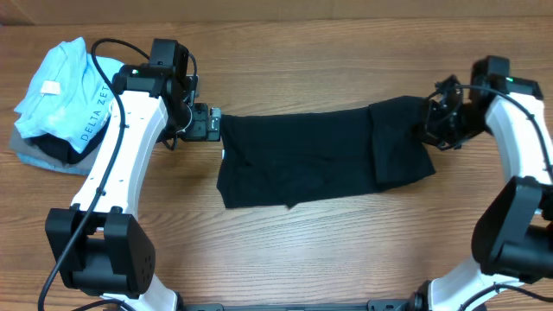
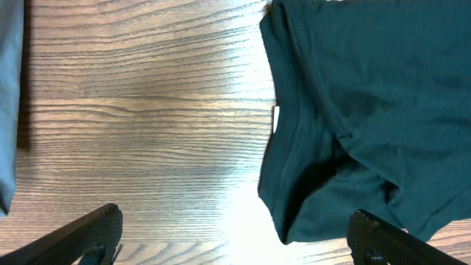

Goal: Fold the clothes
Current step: 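Grasp the right edge and fold it leftward over the shirt with right gripper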

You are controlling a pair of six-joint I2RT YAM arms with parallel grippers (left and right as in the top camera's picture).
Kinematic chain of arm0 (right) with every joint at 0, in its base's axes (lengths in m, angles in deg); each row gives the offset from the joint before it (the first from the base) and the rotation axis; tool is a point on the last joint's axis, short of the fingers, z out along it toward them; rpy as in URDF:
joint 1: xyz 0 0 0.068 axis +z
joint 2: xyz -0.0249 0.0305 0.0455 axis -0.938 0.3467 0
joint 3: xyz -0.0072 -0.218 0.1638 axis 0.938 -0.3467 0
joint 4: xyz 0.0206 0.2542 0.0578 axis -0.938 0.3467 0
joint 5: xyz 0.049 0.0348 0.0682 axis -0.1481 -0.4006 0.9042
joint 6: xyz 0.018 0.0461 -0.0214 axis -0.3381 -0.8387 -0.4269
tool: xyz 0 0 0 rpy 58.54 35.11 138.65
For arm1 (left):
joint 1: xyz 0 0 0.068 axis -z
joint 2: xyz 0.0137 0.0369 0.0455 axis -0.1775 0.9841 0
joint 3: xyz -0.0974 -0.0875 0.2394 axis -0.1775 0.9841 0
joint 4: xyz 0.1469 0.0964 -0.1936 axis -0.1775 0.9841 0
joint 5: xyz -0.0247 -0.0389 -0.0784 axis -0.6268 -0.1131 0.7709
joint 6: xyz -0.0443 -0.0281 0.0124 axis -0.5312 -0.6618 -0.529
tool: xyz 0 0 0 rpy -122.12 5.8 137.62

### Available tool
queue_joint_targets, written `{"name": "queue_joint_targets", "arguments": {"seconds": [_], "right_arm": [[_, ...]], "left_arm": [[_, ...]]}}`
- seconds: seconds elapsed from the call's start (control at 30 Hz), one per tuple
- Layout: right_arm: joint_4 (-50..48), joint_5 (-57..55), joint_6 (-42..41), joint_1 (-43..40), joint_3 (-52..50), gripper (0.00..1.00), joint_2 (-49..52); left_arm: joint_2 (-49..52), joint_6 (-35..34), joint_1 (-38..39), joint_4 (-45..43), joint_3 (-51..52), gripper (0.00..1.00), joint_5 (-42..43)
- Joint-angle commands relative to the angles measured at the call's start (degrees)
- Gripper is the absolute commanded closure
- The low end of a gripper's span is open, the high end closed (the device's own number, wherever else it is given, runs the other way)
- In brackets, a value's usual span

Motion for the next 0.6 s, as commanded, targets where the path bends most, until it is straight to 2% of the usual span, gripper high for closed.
{"name": "queue_joint_targets", "arguments": {"seconds": [0.0, 0.1, 0.17, 0.57], "right_arm": [[-0.7, -13.5, -5.6, 6.7, 0.9, 0.96, -0.8], [-2.4, -26.9, -11.6, 11.2, 0.9, 0.96, -0.8], [-3.4, -31.8, -14.1, 13.3, 0.9, 0.96, -0.8], [-4.5, -32.5, -15.3, 24.7, 0.2, 0.96, -0.8]], "left_arm": [[0.2, 0.9, -0.2, 0.0, -1.0, 0.00, 0.5], [0.2, 0.9, -0.2, 0.0, -1.0, 0.00, 0.5], [0.2, 0.9, -0.2, 0.0, -1.0, 0.00, 0.5], [0.2, 0.9, -0.2, 0.0, -1.0, 0.00, 0.5]]}}
